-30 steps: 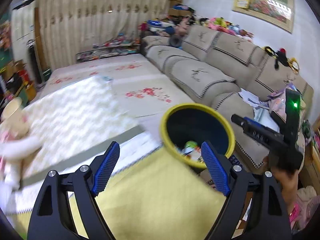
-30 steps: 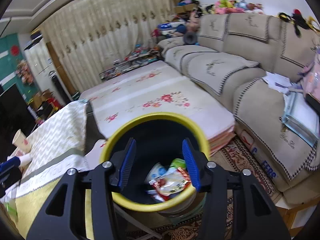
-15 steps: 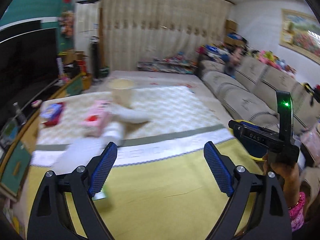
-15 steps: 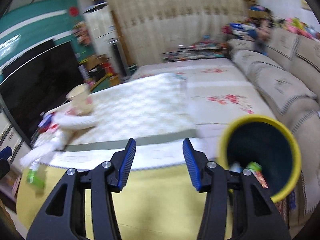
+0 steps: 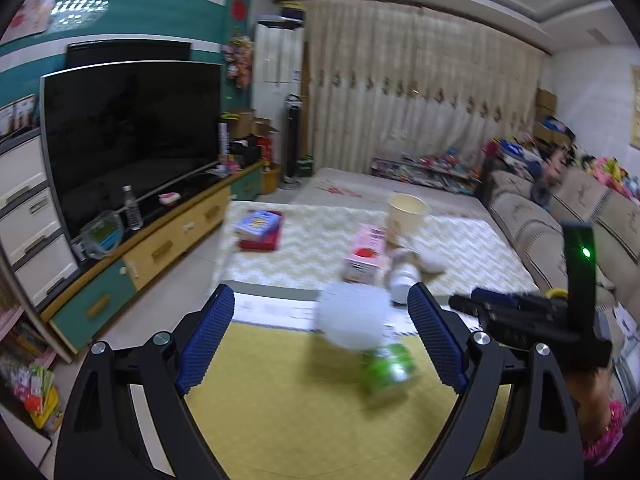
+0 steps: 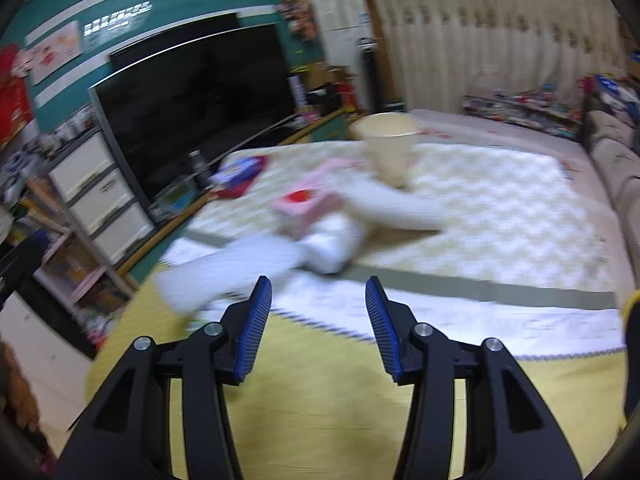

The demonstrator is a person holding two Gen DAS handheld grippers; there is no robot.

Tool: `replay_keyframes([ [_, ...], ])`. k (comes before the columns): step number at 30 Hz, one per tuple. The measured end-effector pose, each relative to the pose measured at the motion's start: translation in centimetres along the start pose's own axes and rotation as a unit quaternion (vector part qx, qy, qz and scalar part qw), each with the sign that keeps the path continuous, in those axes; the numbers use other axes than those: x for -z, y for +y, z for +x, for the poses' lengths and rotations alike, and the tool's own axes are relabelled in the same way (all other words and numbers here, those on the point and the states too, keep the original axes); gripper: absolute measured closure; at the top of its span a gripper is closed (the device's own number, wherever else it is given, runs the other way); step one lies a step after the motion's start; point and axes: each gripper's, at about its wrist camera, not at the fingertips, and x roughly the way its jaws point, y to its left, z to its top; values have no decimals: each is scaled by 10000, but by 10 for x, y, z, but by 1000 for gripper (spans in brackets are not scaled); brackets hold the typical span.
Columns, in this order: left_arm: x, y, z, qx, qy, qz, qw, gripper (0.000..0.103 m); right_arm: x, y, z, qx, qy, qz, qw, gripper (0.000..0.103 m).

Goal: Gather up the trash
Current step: 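Move the right tool over the white foam fruit net, then grasp the white foam fruit net with the right gripper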

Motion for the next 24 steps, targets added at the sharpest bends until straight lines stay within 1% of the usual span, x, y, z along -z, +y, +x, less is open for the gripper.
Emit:
replay_keyframes([
  [3, 1, 17, -4, -181, -75, -68, 9998, 16, 0, 35, 4, -172, 19, -344, 9993, 56],
  [6, 6, 28, -3, -158, -47, -149, 9998, 16, -1, 64, 14, -294, 101, -645, 9974, 56],
  [9, 10, 30, -1, -156, 29, -155, 9998, 16, 3, 94, 24, -282, 177, -997, 9945, 56],
  [12, 13, 30, 2, -123, 88, -158, 9998, 16, 8, 111, 33, -140, 255, -1206, 9923, 56],
  [17, 14, 26, 5, -72, 129, -159, 9998, 16, 11, 114, 57, 85, 425, -1299, 9906, 57],
  [18, 15, 26, 5, -68, 133, -163, 9998, 16, 11, 113, 59, 101, 444, -1268, 9909, 68],
  [19, 15, 26, 5, -70, 138, -163, 9997, 16, 10, 111, 60, 116, 477, -1222, 9913, 75],
  [20, 15, 26, 5, -76, 138, -159, 9997, 16, 9, 107, 61, 94, 502, -1174, 9918, 77],
  [21, 15, 25, 6, -77, 146, -160, 9997, 16, 8, 104, 60, 40, 496, -1116, 9925, 86],
  [24, 17, 22, 9, -61, 192, -163, 9997, 16, 3, 97, 48, -49, 277, -966, 9949, 89],
])
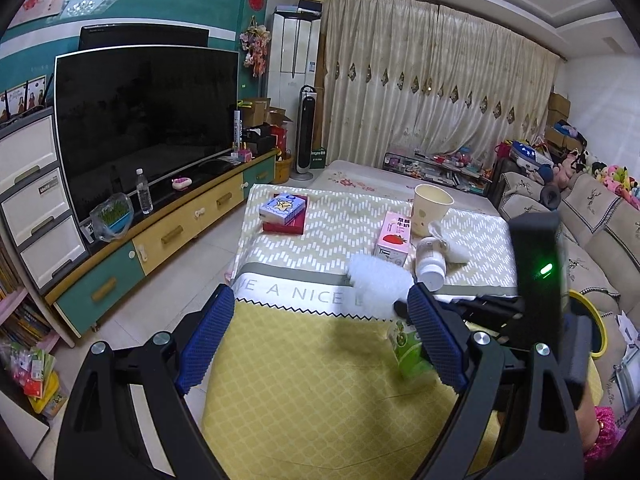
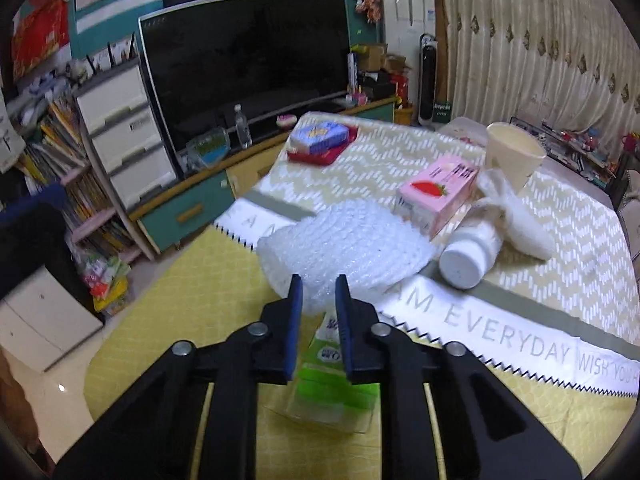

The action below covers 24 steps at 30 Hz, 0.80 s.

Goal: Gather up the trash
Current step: 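Grasp the white foam fruit net with the right gripper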

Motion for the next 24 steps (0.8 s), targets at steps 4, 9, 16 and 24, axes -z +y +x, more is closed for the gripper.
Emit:
replay_keyframes([
  [4, 1, -5, 3, 54, 29, 20, 10000, 16, -6, -7, -17, -29, -235, 101, 9997, 90],
  [9, 2, -9, 13, 109, 103, 52, 9999, 16, -7, -20, -45, 17, -506, 232, 9984, 90],
  [16, 4, -21, 26, 235, 225, 152, 9994, 16, -8, -50, -99, 179, -979, 442, 9941, 91],
  [24, 3, -42, 34, 409, 276, 326, 9982, 16, 8, -103, -160, 778, -1408, 818, 9836, 95],
])
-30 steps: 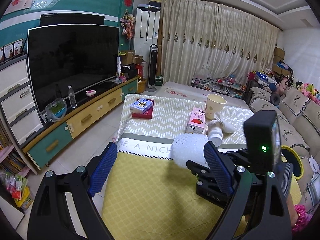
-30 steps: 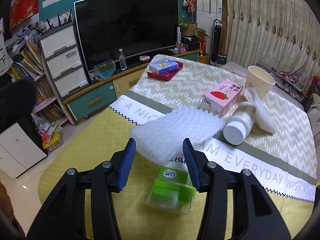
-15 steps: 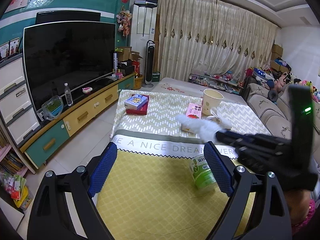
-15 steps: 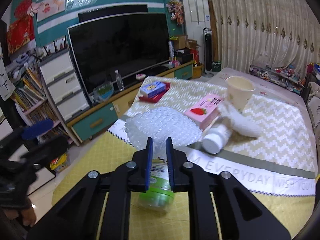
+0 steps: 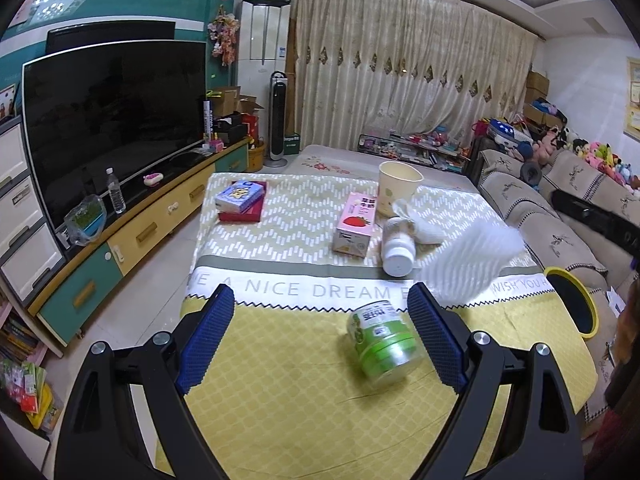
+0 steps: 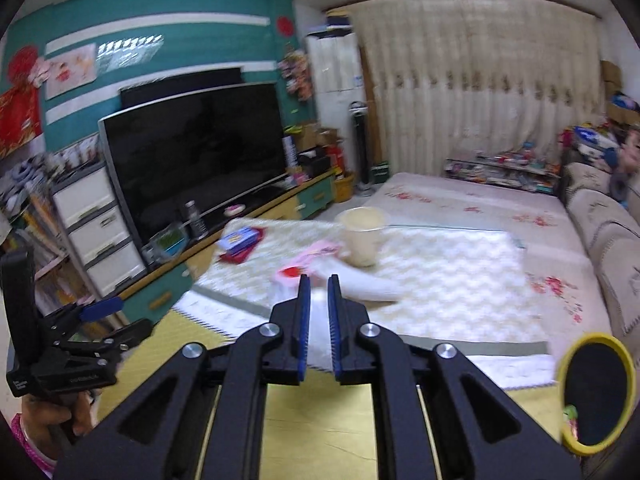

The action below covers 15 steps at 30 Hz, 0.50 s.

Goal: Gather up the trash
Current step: 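Grasp the white foam fruit net with the right gripper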

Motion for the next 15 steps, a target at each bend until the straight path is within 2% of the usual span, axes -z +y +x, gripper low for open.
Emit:
replay_keyframes([
  [6, -3, -15, 10, 94, 38, 130, 9999, 16, 3, -73, -34, 667, -97, 550, 9962, 98],
  [8, -3, -17, 12, 91, 48, 145, 9998, 16, 6, -82, -35, 720, 28, 580, 9957, 95],
  [10, -5, -18, 15, 87, 70, 133, 9998, 16, 11, -80, -24, 482, 231, 603, 9968, 93],
  [12, -7, -18, 15, 48, 45, 107, 9999, 16, 18, -66, -1, 167, 569, 446, 9972, 79],
  [14, -8, -17, 12, 14, -1, 95, 10000, 16, 28, -48, 20, -146, 834, 362, 9958, 60],
  [15, -8, -16, 11, -4, -16, 95, 10000, 16, 36, -33, 35, -313, 1050, 226, 9937, 56],
])
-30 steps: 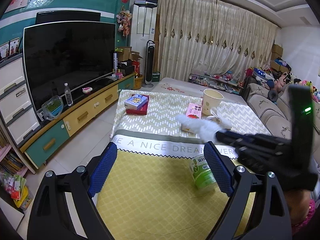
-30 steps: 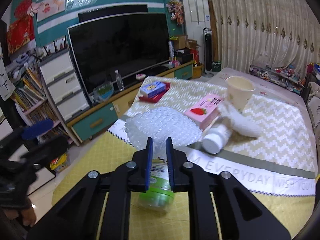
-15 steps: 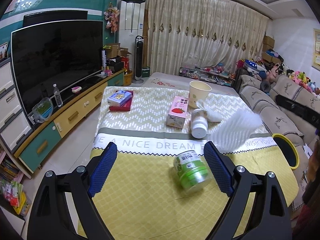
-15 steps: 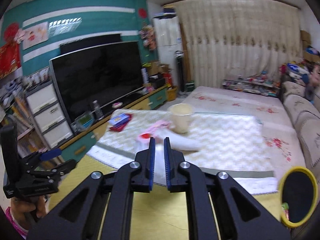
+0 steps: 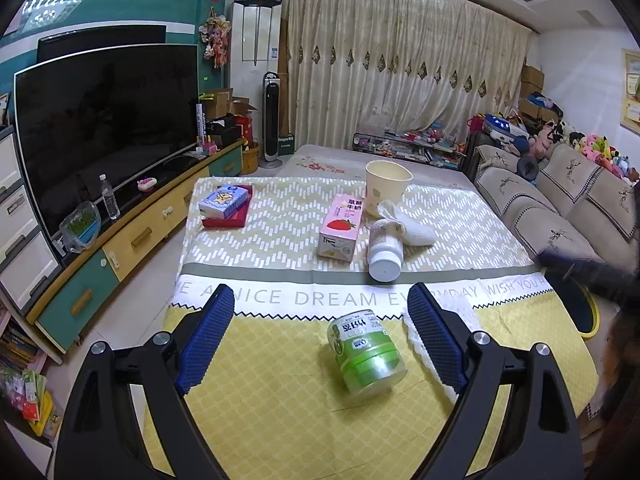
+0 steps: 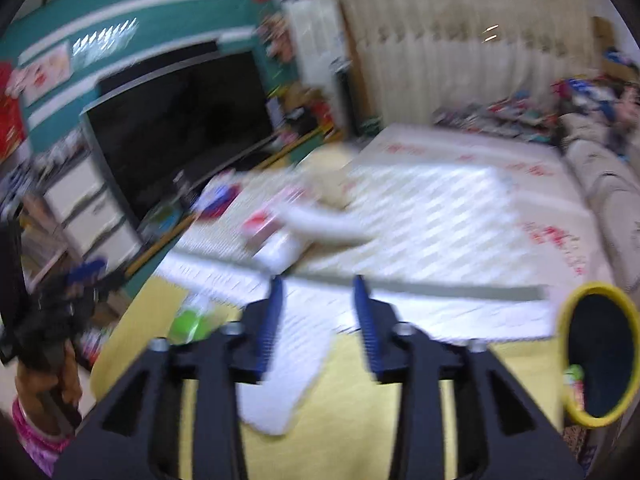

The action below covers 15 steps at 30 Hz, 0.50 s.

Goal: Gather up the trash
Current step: 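Grasp the white foam fruit net with the right gripper, then carry the foam net over the yellow bin and open the right gripper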

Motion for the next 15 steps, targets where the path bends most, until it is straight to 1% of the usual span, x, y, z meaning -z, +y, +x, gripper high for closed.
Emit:
replay_keyframes([
  [2, 0, 2, -2, -41, -13, 12, 10000, 16, 9, 16, 20, -53, 213, -122, 9997, 46],
  [3, 0, 3, -1, -50, -4, 22, 10000, 16, 16, 23, 34, -7, 365, -168, 9992, 44],
  [5, 0, 6, 0, -28, 13, 22, 10000, 16, 28, 31, 50, 66, 573, -186, 9982, 35],
  [8, 2, 8, 3, 30, 33, 10, 10000, 16, 45, 38, 66, 330, 791, -202, 9961, 29],
  [13, 7, 10, 11, 130, 109, -41, 9998, 16, 68, 49, 82, 508, 1003, -354, 9930, 28],
  [15, 9, 9, 13, 162, 135, -47, 9998, 16, 69, 50, 84, 596, 960, -386, 9928, 34],
])
